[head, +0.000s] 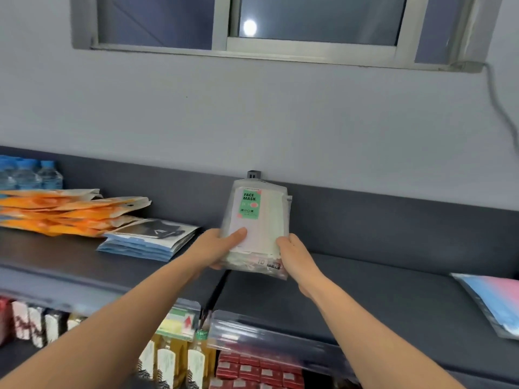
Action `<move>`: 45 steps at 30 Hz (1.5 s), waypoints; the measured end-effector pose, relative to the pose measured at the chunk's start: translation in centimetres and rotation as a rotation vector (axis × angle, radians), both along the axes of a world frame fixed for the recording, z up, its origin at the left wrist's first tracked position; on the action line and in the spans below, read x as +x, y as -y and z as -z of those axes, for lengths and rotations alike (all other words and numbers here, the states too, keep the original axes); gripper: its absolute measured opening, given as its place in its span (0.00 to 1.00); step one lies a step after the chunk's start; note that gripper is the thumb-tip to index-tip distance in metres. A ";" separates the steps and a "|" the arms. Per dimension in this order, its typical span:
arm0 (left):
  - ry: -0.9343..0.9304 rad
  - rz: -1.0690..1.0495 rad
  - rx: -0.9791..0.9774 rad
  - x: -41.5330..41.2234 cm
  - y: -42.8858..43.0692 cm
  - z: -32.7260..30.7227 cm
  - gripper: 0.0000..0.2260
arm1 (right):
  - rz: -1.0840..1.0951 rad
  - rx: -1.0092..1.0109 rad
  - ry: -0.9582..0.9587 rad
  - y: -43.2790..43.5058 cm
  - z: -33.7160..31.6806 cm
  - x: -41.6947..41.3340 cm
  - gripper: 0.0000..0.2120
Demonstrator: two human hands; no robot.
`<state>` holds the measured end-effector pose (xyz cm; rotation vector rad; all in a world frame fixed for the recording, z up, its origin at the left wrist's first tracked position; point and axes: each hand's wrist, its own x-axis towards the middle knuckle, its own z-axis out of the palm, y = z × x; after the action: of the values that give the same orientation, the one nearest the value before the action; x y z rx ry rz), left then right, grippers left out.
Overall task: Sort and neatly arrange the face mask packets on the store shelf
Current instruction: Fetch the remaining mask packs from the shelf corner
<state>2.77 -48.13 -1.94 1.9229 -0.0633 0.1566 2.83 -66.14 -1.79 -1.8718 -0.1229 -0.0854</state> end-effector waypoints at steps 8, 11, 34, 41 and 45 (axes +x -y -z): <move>-0.025 -0.073 0.080 1.4 -7.3 0.3 0.23 | 0.027 0.000 -0.083 -7.7 0.5 0.9 0.09; 0.010 -0.124 0.192 2.1 -9.1 0.7 0.28 | 0.049 -0.039 -0.120 -9.5 0.8 1.5 0.09; 0.036 -0.186 0.871 4.8 -11.9 1.8 0.29 | 0.136 -0.098 -0.187 -12.8 3.3 4.3 0.06; 0.317 -0.264 0.921 4.5 -10.1 1.2 0.23 | 0.150 -0.177 -0.115 -11.2 3.4 4.4 0.17; 0.388 -0.169 0.869 4.5 -7.4 0.9 0.21 | 0.197 -0.228 -0.081 -8.5 3.5 3.9 0.27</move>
<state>7.30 -40.72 -2.83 2.7353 -0.2621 0.7087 6.77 -57.68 -5.24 -2.1081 0.1125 -0.1349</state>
